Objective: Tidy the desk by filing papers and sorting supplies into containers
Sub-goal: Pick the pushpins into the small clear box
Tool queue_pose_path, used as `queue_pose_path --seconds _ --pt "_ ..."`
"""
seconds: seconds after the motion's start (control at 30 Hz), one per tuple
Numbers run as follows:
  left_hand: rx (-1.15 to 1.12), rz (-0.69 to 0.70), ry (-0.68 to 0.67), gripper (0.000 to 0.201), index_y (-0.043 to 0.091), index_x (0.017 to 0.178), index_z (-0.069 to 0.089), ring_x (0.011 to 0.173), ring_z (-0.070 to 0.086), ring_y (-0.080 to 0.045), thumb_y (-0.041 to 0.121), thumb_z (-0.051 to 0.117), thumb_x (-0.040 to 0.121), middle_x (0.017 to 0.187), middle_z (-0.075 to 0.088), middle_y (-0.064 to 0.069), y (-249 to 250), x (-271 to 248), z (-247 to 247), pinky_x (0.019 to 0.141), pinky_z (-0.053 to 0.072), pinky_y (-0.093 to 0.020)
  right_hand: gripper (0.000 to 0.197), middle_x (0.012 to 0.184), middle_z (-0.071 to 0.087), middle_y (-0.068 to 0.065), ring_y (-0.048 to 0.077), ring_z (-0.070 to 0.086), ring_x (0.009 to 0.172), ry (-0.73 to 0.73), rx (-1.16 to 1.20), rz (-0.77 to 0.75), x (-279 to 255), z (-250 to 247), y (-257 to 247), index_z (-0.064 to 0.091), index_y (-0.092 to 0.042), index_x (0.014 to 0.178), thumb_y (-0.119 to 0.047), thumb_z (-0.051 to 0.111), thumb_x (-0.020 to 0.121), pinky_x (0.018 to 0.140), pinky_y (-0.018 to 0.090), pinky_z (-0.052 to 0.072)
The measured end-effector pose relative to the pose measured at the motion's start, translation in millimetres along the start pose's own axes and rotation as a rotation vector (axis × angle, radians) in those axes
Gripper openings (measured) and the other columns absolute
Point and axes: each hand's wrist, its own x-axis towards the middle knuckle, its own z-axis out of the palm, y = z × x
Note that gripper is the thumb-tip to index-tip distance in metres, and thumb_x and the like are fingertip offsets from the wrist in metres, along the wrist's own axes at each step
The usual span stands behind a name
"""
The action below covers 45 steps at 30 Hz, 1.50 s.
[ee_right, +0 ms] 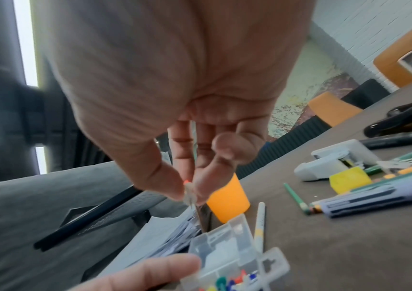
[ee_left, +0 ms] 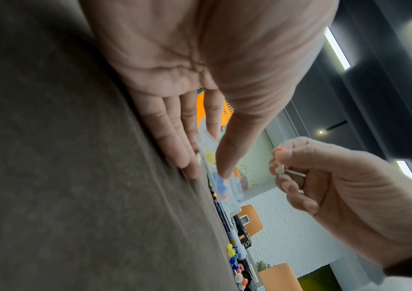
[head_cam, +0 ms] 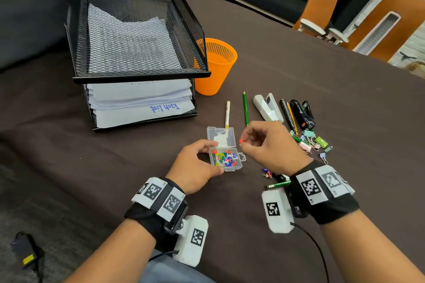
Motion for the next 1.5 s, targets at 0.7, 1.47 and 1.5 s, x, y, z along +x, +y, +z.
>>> queue_pose_path --seconds 0.7,1.47,1.5 --pt "-0.067 0.013 -0.011 0.057 0.039 0.105 0.063 0.071 0.066 -0.024 0.007 0.085 0.063 0.116 0.065 0.005 -2.6 1.9 -0.1 0.074 0.056 -0.04 0.043 0.114 0.067 -0.01 0.01 0.062 0.103 -0.249 -0.483 0.31 -24.4 -20.1 65.5 0.066 -0.032 0.119 -0.037 0.078 0.078 0.09 0.027 0.049" --pt "-0.03 0.011 -0.009 0.056 0.037 0.108 0.062 0.071 0.066 -0.021 0.005 0.084 0.067 0.114 0.065 0.008 0.4 -0.7 -0.4 0.077 0.058 -0.044 0.02 0.108 0.068 0.005 0.028 0.061 0.104 -0.241 -0.697 0.217 -10.2 -8.1 66.9 0.071 -0.021 0.104 -0.017 0.058 0.089 0.086 0.034 0.05" --pt "-0.032 0.009 -0.009 0.056 0.036 0.109 0.063 0.07 0.066 -0.021 0.005 0.084 0.068 0.114 0.065 0.008 0.5 -0.9 -0.5 0.076 0.058 -0.044 0.018 0.105 0.069 0.005 0.027 0.062 0.102 -0.223 -0.652 0.238 -9.5 -10.1 67.9 0.072 -0.022 0.101 -0.017 0.06 0.089 0.087 0.035 0.051"
